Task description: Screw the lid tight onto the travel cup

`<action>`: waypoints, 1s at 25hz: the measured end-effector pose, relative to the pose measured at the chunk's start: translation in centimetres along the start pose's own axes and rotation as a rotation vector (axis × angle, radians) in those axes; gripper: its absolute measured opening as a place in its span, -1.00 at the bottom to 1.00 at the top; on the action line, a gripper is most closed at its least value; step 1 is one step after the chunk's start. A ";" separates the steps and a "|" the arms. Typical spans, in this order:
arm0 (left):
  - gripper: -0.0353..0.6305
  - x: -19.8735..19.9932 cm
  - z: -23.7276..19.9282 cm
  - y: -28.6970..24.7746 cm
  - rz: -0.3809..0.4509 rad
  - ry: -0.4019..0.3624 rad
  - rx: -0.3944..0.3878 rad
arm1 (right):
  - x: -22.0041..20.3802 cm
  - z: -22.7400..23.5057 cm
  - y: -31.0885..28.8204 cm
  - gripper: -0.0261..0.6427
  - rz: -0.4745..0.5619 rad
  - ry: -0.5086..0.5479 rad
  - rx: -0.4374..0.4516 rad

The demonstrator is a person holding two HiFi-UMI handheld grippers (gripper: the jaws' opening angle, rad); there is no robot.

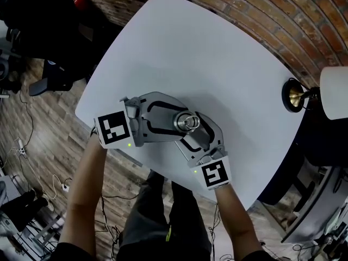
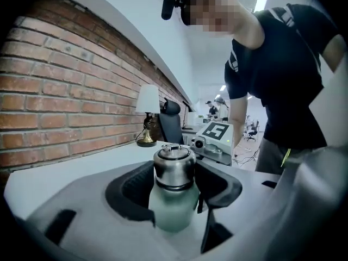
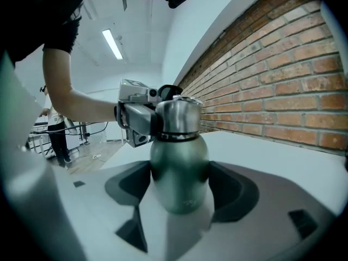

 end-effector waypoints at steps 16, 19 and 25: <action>0.05 0.0 6.0 -1.4 0.146 0.125 0.804 | -0.1 -0.1 0.1 0.00 -0.010 0.004 -0.019; 0.00 -0.2 6.0 -1.7 0.148 0.126 0.906 | -0.1 -0.1 0.1 0.00 -0.009 0.000 -0.024; -0.13 -0.2 6.0 -3.1 0.152 0.094 0.931 | -0.2 -0.1 0.2 0.00 -0.015 -0.003 -0.029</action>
Point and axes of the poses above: the fingertips, and each gripper's own axes: y backward along the fingers, z to its right, x out of its top, the point moved 9 cm from there along y, backward along the fingers, and after that the axes turned 8 degrees about y, right-handed, at the moved point
